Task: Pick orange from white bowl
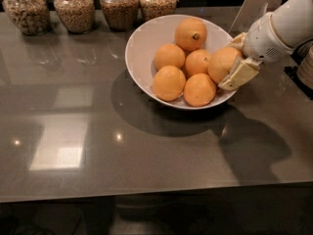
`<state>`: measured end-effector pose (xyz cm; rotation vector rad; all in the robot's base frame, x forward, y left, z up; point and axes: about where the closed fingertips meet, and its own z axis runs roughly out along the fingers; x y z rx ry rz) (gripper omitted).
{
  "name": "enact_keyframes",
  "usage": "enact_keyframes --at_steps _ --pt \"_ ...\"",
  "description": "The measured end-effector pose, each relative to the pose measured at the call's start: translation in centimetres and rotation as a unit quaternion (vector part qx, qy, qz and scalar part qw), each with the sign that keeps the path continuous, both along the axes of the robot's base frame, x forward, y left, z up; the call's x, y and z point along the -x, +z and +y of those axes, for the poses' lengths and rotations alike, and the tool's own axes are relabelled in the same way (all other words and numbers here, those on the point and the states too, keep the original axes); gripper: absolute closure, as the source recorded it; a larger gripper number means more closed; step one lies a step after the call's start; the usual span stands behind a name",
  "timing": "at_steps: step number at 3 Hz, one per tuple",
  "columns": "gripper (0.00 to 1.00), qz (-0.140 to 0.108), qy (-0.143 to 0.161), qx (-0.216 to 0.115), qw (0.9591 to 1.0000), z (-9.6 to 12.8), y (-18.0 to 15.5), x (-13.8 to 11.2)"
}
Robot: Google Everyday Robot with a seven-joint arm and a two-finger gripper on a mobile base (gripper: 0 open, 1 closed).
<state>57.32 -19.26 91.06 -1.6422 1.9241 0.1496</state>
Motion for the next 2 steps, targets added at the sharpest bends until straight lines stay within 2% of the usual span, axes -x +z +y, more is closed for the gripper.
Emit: enact_keyframes --at_steps 1,2 --pt "1.00 -0.003 0.006 -0.010 0.9999 0.2 1.0 0.4" --pt "1.00 -0.016 0.016 -0.029 0.9993 0.2 3.4 1.2"
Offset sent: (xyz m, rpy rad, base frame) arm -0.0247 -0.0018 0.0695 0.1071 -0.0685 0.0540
